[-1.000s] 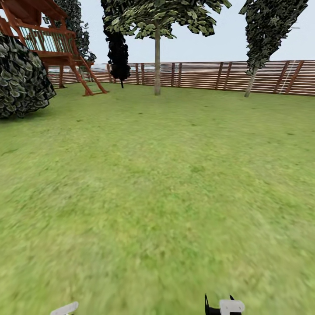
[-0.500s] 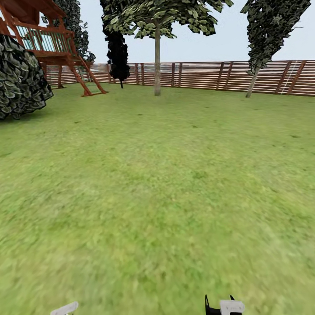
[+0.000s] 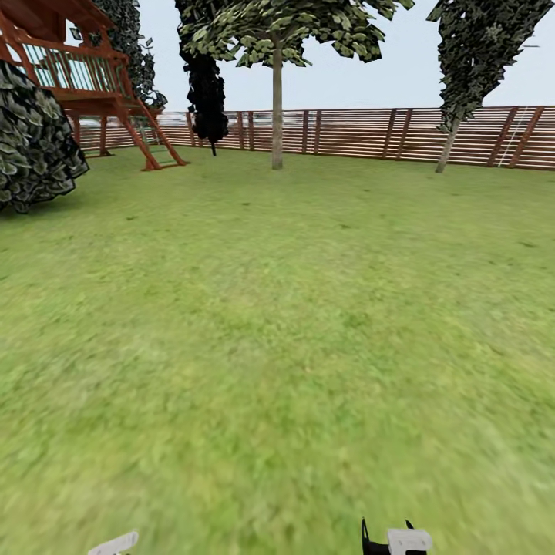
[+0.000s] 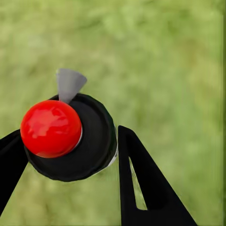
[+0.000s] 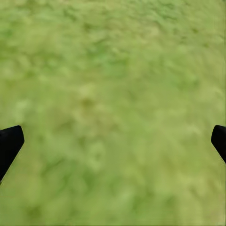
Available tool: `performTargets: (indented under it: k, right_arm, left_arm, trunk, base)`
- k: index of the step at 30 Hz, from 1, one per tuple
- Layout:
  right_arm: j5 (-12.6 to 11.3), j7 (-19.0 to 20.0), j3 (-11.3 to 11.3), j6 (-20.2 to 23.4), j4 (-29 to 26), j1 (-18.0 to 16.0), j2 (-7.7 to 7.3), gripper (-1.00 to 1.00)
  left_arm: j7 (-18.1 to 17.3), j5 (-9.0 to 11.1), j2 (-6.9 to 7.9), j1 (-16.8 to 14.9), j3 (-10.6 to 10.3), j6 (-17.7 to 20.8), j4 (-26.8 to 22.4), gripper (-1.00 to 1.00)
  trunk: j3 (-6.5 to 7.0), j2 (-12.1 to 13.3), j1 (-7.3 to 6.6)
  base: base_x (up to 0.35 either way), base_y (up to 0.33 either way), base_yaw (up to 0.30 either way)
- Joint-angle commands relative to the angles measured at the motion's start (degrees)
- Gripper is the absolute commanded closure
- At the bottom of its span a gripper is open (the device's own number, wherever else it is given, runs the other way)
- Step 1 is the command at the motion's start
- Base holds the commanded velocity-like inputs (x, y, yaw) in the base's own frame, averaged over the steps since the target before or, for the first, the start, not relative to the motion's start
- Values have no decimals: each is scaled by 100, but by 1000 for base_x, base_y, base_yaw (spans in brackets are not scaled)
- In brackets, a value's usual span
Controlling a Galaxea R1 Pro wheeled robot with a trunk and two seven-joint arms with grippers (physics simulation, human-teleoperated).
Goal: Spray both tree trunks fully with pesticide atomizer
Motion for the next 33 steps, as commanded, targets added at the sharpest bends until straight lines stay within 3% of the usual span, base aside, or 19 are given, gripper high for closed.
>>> performTargets:
  k: [1, 33]
  right_arm:
    - [61, -43, -25, -4, 2, -3, 1, -100]
    - [61, -43, -25, -4, 10, -3, 19, -100]
  left_arm:
    - [4, -59, 2, -4, 48, -21, 7, 100]
    - [4, -59, 2, -4, 48, -21, 7, 100]
  trunk:
    - [-5, -2, 3]
    - [-5, -2, 3]
  base:
    - [338, 0, 0]
    - [338, 0, -35]
